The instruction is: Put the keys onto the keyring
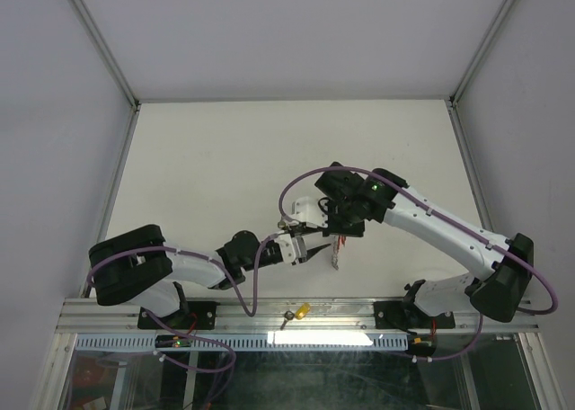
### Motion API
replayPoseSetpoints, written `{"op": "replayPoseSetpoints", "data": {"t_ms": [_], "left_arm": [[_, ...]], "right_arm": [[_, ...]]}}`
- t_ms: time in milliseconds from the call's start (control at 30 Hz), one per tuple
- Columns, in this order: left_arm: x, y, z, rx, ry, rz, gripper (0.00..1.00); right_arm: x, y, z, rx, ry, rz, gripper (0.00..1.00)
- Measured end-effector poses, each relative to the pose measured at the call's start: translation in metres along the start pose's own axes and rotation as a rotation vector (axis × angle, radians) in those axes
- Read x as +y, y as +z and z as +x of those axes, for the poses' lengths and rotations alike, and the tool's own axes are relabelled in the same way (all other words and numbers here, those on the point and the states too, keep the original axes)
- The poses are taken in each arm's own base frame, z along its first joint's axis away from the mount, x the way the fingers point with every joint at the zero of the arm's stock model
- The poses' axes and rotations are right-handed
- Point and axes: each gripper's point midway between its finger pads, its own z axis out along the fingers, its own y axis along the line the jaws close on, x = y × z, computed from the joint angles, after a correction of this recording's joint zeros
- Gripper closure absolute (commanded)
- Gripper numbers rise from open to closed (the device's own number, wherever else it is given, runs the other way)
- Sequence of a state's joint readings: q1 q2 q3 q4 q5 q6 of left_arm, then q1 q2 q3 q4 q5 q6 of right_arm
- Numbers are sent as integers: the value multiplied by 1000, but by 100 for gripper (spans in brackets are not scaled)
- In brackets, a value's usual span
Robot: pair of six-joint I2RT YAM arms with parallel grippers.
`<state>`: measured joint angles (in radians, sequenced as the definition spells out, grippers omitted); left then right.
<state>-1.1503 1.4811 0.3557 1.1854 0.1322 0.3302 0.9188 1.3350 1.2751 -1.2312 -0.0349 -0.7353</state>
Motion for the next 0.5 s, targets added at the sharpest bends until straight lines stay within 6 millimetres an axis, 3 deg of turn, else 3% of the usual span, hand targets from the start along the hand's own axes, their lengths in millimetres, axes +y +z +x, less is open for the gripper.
{"op": "replayPoseSetpoints", "data": {"t_ms": [200,500], "left_arm": [[3,11,-5,-11,1,-4,62],[2,19,5,29,-10,8,66]], "right_arm": [[2,0,-1,-2,29,-5,100],[2,1,-6,-22,44,-2,100]]}}
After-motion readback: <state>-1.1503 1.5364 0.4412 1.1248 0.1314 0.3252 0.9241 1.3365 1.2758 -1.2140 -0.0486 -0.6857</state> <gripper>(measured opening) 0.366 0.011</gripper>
